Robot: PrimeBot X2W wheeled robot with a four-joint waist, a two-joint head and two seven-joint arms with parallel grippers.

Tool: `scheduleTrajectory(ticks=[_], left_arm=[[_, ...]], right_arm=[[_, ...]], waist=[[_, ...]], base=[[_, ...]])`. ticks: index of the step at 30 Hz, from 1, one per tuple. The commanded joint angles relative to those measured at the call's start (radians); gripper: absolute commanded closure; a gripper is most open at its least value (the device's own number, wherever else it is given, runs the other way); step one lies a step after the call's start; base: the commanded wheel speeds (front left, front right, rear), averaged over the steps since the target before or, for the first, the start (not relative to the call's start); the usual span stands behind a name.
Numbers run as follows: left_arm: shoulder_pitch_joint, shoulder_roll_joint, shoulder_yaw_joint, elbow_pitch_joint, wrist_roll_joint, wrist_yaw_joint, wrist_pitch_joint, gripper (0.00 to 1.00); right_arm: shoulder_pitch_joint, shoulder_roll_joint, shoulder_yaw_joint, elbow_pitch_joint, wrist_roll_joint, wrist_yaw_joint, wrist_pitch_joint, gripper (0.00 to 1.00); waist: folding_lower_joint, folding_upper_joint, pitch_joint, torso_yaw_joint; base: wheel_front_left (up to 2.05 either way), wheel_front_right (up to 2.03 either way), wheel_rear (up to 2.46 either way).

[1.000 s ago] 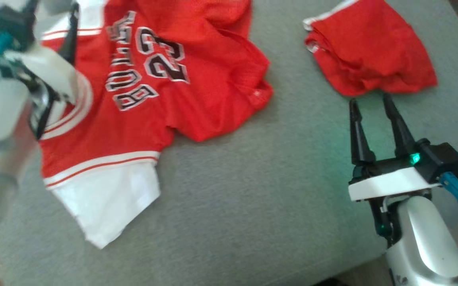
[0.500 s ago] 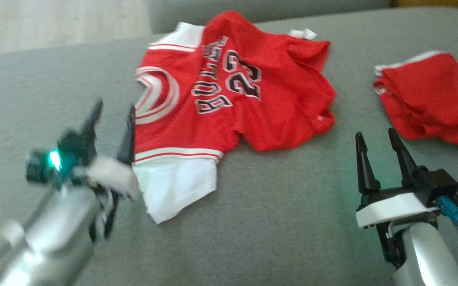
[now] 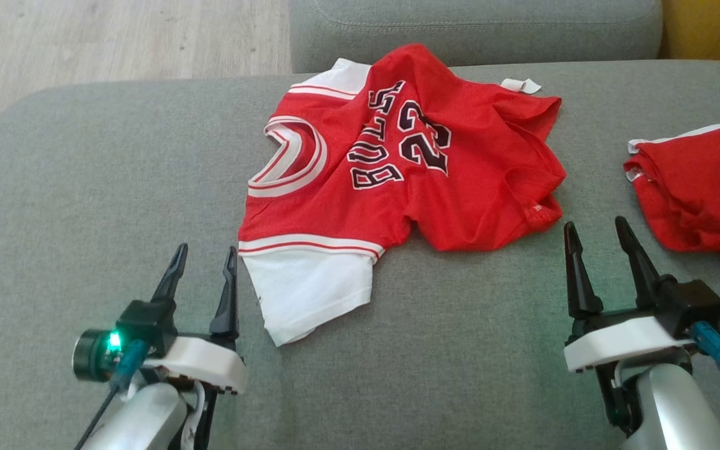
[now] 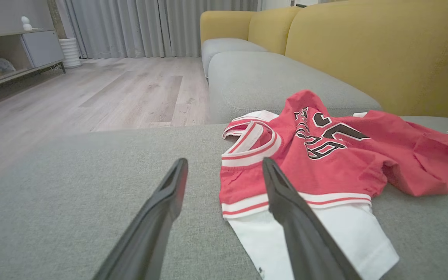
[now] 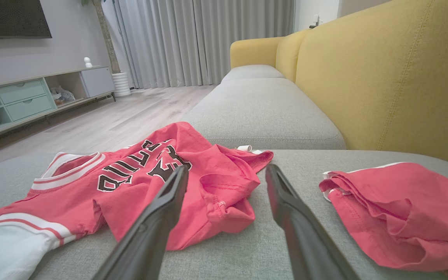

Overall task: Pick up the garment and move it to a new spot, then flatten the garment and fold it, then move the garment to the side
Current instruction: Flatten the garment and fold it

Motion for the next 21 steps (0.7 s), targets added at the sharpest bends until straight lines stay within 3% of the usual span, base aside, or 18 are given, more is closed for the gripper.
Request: scheduleTrajectory(ticks=[1, 8, 14, 21], left_arm=[[-0.047, 0.018, 0.048, -0.026, 0.010, -0.006, -0.010, 0.00], [-0.055, 0.000, 0.016, 0.027, -0.003, -0.050, 0.019, 0.00], [-0.056, -0.015, -0.033, 0.095, -0.031, -0.086, 0.129, 0.00], [-0.055, -0.015, -0.055, 0.138, -0.046, -0.099, 0.189, 0.00]], right_arm=[[-0.023, -0.004, 0.020, -0.037, 0.000, -0.001, 0.002, 0.00], [-0.026, -0.004, 0.026, -0.046, 0.000, -0.001, 0.003, 0.00], [-0.036, -0.004, 0.032, -0.045, 0.005, -0.001, 0.002, 0.00], [-0.037, -0.004, 0.024, -0.025, 0.010, -0.001, -0.002, 0.00]], waist=[[0.0001, -0.0001, 0.003, 0.001], [0.0001, -0.0001, 0.025, -0.015], [0.0001, -0.0001, 0.046, -0.045], [0.0001, -0.0001, 0.042, -0.069]], base=[[0.00, 0.00, 0.00], [0.00, 0.00, 0.00], [0.00, 0.00, 0.00], [0.00, 0.00, 0.00]])
